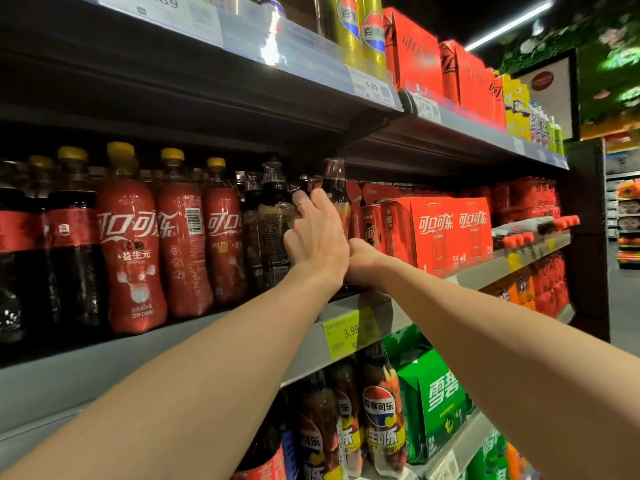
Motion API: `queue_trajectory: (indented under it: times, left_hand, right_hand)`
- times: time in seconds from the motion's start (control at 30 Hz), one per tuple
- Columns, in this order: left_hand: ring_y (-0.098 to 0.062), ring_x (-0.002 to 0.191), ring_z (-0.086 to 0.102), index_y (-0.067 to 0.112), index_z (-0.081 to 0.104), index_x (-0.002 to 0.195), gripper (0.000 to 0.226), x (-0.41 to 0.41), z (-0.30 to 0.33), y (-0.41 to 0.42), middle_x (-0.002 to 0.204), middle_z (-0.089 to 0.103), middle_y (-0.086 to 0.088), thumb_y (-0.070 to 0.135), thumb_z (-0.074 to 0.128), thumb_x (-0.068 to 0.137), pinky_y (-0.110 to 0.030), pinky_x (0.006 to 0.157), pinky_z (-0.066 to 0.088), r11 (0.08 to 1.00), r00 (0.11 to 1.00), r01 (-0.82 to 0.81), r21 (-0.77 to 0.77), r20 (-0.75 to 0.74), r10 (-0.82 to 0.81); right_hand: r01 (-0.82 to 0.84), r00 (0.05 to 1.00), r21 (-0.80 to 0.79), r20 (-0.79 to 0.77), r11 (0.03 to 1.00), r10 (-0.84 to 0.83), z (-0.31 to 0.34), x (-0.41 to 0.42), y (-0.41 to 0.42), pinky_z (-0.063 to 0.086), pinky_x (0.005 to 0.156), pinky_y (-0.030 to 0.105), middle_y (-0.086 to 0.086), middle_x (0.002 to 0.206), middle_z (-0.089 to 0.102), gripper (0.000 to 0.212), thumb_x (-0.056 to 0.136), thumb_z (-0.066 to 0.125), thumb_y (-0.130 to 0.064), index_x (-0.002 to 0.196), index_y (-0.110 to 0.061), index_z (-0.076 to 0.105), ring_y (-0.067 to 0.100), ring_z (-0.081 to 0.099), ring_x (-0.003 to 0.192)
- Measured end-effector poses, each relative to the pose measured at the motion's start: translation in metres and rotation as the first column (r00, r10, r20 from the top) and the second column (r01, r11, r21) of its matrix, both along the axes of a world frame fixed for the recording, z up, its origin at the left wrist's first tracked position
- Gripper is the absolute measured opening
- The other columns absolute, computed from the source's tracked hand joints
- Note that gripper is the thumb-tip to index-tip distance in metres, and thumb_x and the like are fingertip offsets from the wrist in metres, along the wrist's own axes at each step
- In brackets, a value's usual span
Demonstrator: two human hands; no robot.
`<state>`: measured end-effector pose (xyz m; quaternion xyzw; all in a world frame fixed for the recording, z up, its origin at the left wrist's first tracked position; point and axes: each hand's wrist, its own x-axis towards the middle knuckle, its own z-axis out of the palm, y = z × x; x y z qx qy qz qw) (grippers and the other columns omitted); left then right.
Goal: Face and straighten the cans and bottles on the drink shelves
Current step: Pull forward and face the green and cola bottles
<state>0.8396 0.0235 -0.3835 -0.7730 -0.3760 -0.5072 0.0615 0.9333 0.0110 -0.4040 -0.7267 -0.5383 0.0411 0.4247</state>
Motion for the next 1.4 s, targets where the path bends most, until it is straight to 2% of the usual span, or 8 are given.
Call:
queue_trajectory:
  times: [0.17, 0.27, 0.37, 0.53, 0.7, 0.8, 1.03, 1.4]
  left_hand:
    - [-0.036, 0.113, 0.062, 0.010, 0.024, 0.145, 0.076, -0.042, 0.015, 0.010, 0.153, 0.031, -0.021, 0.021, 0.073, 0.087, -0.042, 0.080, 0.047, 0.999, 0.998, -0.043, -0.025, -0.041, 0.042]
    - [-0.036, 0.125, 0.054, 0.005, 0.010, 0.151, 0.096, -0.062, 0.012, 0.029, 0.150, 0.036, -0.019, 0.030, 0.075, 0.085, -0.044, 0.095, 0.045, 0.966, 0.997, -0.074, -0.247, -0.056, 0.062]
    - [-0.035, 0.135, 0.045, 0.002, 0.005, 0.154, 0.105, -0.059, 0.006, 0.047, 0.150, 0.039, -0.018, 0.041, 0.073, 0.085, -0.044, 0.105, 0.040, 0.914, 0.997, -0.039, -0.404, -0.081, 0.007]
    - [-0.037, 0.129, 0.050, 0.000, 0.013, 0.154, 0.103, -0.048, 0.003, 0.065, 0.145, 0.044, -0.021, 0.043, 0.074, 0.083, -0.044, 0.103, 0.048, 0.881, 0.998, 0.034, -0.471, -0.032, -0.055]
    - [-0.038, 0.124, 0.054, 0.000, 0.022, 0.148, 0.098, -0.048, 0.001, 0.065, 0.139, 0.048, -0.020, 0.041, 0.075, 0.076, -0.046, 0.096, 0.052, 0.889, 1.000, 0.011, -0.457, 0.019, -0.002]
    - [-0.036, 0.123, 0.055, 0.003, 0.033, 0.144, 0.089, -0.052, 0.001, 0.067, 0.137, 0.052, -0.017, 0.046, 0.071, 0.075, -0.041, 0.093, 0.049, 0.892, 0.999, -0.029, -0.451, 0.012, 0.039]
    - [-0.036, 0.128, 0.051, 0.001, 0.011, 0.151, 0.102, -0.053, -0.003, 0.062, 0.144, 0.045, -0.018, 0.047, 0.071, 0.083, -0.043, 0.097, 0.047, 0.893, 0.998, -0.038, -0.448, 0.026, 0.056]
    - [-0.039, 0.104, 0.066, 0.008, 0.018, 0.140, 0.087, -0.041, -0.005, 0.061, 0.134, 0.045, -0.020, 0.036, 0.076, 0.081, -0.048, 0.080, 0.060, 0.899, 0.997, 0.039, -0.436, 0.072, -0.009]
  right_hand:
    - [0.020, 0.996, -0.005, -0.082, 1.000, -0.021, 0.002, -0.001, -0.005, 0.045, 0.050, 0.017, 0.002, 0.076, 0.058, 0.027, 0.090, 0.076, -0.024, 0.079, -0.013, 0.055, 0.012, 0.053, 0.065]
    - [0.035, 0.999, -0.111, -0.010, 0.993, -0.036, 0.005, -0.005, -0.003, 0.054, 0.086, 0.031, 0.010, 0.112, 0.064, 0.050, 0.087, 0.078, -0.036, 0.118, -0.004, 0.055, 0.022, 0.062, 0.098]
    - [0.062, 0.997, -0.204, 0.048, 0.977, -0.053, 0.010, -0.010, 0.000, 0.049, 0.096, 0.039, 0.011, 0.132, 0.056, 0.072, 0.087, 0.076, -0.044, 0.137, -0.004, 0.044, 0.026, 0.057, 0.115]
    - [0.090, 0.994, -0.252, 0.084, 0.964, -0.071, 0.015, -0.014, 0.009, 0.042, 0.084, 0.035, 0.011, 0.130, 0.052, 0.070, 0.092, 0.070, -0.045, 0.141, -0.005, 0.040, 0.027, 0.052, 0.109]
    - [0.073, 0.994, -0.226, 0.092, 0.971, -0.054, 0.005, -0.015, 0.013, 0.038, 0.094, 0.033, 0.014, 0.152, 0.042, 0.081, 0.096, 0.063, -0.049, 0.152, -0.002, 0.028, 0.031, 0.046, 0.133]
    - [0.067, 0.992, -0.203, 0.118, 0.977, -0.044, 0.003, -0.016, 0.013, 0.038, 0.090, 0.030, 0.015, 0.150, 0.045, 0.079, 0.096, 0.062, -0.049, 0.150, -0.001, 0.031, 0.028, 0.050, 0.122]
    - [0.101, 0.986, -0.088, 0.139, 0.991, -0.089, 0.001, -0.019, 0.016, 0.045, 0.084, 0.031, 0.015, 0.135, 0.055, 0.069, 0.092, 0.069, -0.043, 0.140, 0.000, 0.044, 0.021, 0.050, 0.098]
    - [0.075, 0.993, -0.098, 0.103, 0.992, -0.065, -0.001, -0.014, 0.023, 0.046, 0.094, 0.035, 0.018, 0.145, 0.049, 0.081, 0.092, 0.067, -0.045, 0.148, 0.002, 0.035, 0.030, 0.053, 0.123]
